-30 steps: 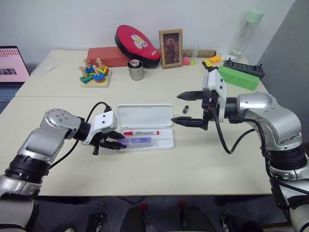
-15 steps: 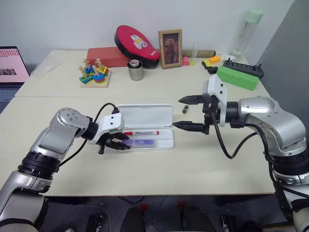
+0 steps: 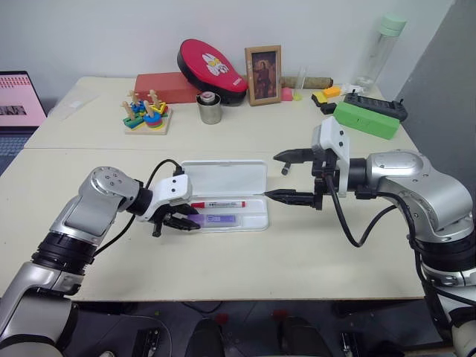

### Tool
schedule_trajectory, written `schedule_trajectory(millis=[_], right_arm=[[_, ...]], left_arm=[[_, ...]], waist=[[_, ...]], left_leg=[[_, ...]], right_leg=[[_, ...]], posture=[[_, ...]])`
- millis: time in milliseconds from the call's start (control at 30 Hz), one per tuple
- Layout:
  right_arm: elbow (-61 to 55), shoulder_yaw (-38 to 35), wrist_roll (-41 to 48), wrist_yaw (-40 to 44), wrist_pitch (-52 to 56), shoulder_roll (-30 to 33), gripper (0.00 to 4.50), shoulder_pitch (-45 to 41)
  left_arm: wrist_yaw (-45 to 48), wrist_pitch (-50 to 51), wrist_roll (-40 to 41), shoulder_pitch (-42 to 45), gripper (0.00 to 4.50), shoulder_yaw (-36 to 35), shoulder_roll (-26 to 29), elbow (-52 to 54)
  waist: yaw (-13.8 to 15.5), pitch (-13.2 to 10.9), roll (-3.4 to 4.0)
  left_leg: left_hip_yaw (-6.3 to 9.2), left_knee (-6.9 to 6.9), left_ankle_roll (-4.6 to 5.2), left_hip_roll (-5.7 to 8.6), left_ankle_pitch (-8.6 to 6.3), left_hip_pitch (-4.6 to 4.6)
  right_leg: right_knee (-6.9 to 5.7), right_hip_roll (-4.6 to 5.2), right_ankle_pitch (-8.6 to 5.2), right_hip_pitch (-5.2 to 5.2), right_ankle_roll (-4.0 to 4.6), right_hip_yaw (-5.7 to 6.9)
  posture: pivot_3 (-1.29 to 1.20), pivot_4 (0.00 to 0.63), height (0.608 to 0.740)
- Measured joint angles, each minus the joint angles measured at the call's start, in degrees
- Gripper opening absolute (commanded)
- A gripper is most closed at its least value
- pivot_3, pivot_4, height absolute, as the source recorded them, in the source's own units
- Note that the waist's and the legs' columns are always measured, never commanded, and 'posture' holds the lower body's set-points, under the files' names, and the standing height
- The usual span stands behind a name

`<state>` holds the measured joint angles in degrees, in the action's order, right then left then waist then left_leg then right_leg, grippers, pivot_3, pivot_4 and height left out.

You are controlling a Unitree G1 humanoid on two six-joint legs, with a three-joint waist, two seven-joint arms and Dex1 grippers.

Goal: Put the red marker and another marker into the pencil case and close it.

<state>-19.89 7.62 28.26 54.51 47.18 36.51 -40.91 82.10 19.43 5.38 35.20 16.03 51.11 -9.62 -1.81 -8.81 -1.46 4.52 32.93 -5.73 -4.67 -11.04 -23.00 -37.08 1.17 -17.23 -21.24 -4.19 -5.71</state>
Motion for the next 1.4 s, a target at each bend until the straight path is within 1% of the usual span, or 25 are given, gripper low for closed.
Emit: schedule_trajectory(millis=[100,267,300,367,400,500,567,633,700,800,867,900,1000,1100,1267,1400], right_arm=[[0.0,0.0,0.0,0.0,0.0,0.0,4.50,0.0],[0.0,0.0,0.0,0.0,0.0,0.0,4.50,0.0],[0.0,0.1,0.0,0.0,0.0,0.0,4.50,0.0],[0.0,0.4,0.0,0.0,0.0,0.0,4.50,0.0],[0.1,0.4,0.0,0.0,0.0,0.0,4.50,0.0],[1.6,0.4,-0.2,-1.0,-0.1,-0.5,4.50,0.0],[4.9,0.4,-1.3,-3.4,-0.3,-1.9,4.50,-0.2],[10.1,0.2,-3.6,-8.3,-0.2,-4.4,4.50,-1.2],[15.9,-1.4,-6.3,-15.1,0.9,-7.5,4.50,-3.1],[22.0,-4.0,-9.9,-24.2,2.1,-11.3,4.50,-5.4],[27.5,-4.6,-13.2,-31.0,2.0,-14.4,4.50,-6.4],[29.5,-4.6,-14.0,-32.9,2.0,-15.6,4.50,-6.4],[35.7,-5.9,-15.9,-38.0,0.3,-20.0,4.50,-6.4],[42.3,-5.8,-18.1,-42.3,-3.4,-24.4,4.50,-6.6],[49.1,-6.2,-20.4,-46.1,-9.4,-28.4,4.50,-7.6],[56.5,-7.6,-20.5,-48.9,-14.1,-31.0,4.50,-9.4]], left_arm=[[-0.2,-0.1,0.0,0.1,2.70,0.0,-0.7,-0.1],[-0.4,0.3,0.4,0.1,3.69,-0.1,-0.9,0.1],[-0.5,0.6,0.7,0.0,3.86,-0.3,-1.0,0.2],[-1.4,1.7,1.6,-0.4,4.33,-1.3,-1.5,0.8],[-1.7,2.2,2.5,-0.7,4.43,-2.2,-1.9,1.2],[-4.0,4.8,6.2,-1.5,4.43,-6.0,-4.1,3.4],[-8.0,7.1,10.0,-2.2,4.43,-10.7,-8.0,5.7],[-13.7,9.5,13.8,-2.7,4.43,-15.0,-13.0,9.0],[-21.1,10.7,16.4,-4.3,4.43,-19.2,-18.5,13.2],[-29.5,10.9,17.5,-7.1,4.43,-22.0,-24.6,16.9],[-35.4,10.3,17.5,-9.0,4.43,-22.3,-28.8,19.6],[-37.1,10.2,17.5,-9.4,4.43,-22.3,-29.9,20.4],[-41.3,10.0,17.5,-10.3,4.43,-22.9,-31.3,22.2],[-43.5,9.3,17.5,-10.9,4.43,-22.5,-32.7,23.5],[-44.8,8.6,17.9,-11.0,4.43,-22.1,-32.9,23.8],[-45.3,8.3,18.9,-11.5,4.43,-22.0,-32.9,24.7]], waist=[[0.0,0.0,0.00],[0.0,0.0,0.00],[0.0,0.0,0.00],[0.0,0.0,0.00],[0.0,0.0,-0.01],[0.0,0.0,-0.04],[0.0,0.0,-0.06],[0.0,0.1,-0.11],[0.0,0.1,-0.10],[-0.1,0.1,-0.10],[-0.1,0.1,-0.14],[-0.1,0.1,-0.14],[-0.2,0.1,-0.13],[-0.2,0.1,-0.12],[-0.1,0.1,-0.12],[-0.2,0.1,-0.10]], left_leg=[[0.00,0.00,0.00,0.00,0.00,0.00],[0.00,0.00,0.00,0.00,0.00,0.00],[0.00,0.01,0.00,0.00,0.00,0.00],[0.01,0.01,0.00,0.00,0.00,0.00],[0.01,0.01,0.00,0.00,0.00,0.00],[0.02,0.04,0.00,0.00,0.00,0.00],[0.03,0.09,0.00,0.00,0.00,0.03],[0.03,0.17,-0.01,0.00,0.01,0.01],[0.03,0.18,-0.01,0.01,0.02,0.04],[0.03,0.16,-0.01,0.02,0.02,0.10],[0.04,0.13,-0.01,0.02,0.02,0.09],[0.04,0.13,-0.01,0.02,0.02,0.08],[0.03,0.10,-0.01,0.04,0.02,0.09],[0.03,0.09,-0.01,0.05,0.02,0.09],[0.03,0.10,-0.02,0.06,0.02,0.09],[0.03,0.09,-0.02,0.06,0.02,0.09]], right_leg=[[-0.01,0.00,0.00,0.00,0.00,0.00],[-0.02,0.00,0.00,0.00,0.00,0.00],[-0.02,0.00,0.00,0.01,0.00,0.00],[-0.02,0.00,0.00,0.01,0.00,0.00],[-0.02,0.00,0.00,0.02,0.00,0.00],[-0.01,0.00,0.00,0.04,0.00,0.02],[-0.06,0.01,0.01,0.11,-0.01,0.03],[-0.06,0.01,0.04,0.11,-0.06,0.02],[-0.08,0.02,0.06,0.14,-0.07,0.00],[-0.15,0.02,0.07,0.15,-0.05,-0.03],[-0.14,0.02,0.07,0.14,-0.05,-0.01],[-0.12,0.02,0.07,0.12,-0.04,-0.02],[-0.11,0.02,0.07,0.13,-0.04,-0.03],[-0.10,0.04,0.08,0.12,-0.04,-0.03],[-0.12,0.04,0.08,0.14,-0.04,-0.02],[-0.11,0.04,0.08,0.13,-0.04,-0.01]], posture=[[0.00,0.150,0.740],[0.00,0.150,0.740],[0.00,0.150,0.740],[0.00,0.150,0.740],[0.00,0.150,0.740],[0.00,0.150,0.740],[0.00,0.150,0.740],[0.00,0.150,0.740],[0.00,0.150,0.740],[0.00,0.150,0.740],[0.00,0.150,0.740],[0.00,0.150,0.740],[0.00,0.150,0.740],[0.00,0.150,0.740],[0.00,0.150,0.740],[0.00,0.150,0.740]])
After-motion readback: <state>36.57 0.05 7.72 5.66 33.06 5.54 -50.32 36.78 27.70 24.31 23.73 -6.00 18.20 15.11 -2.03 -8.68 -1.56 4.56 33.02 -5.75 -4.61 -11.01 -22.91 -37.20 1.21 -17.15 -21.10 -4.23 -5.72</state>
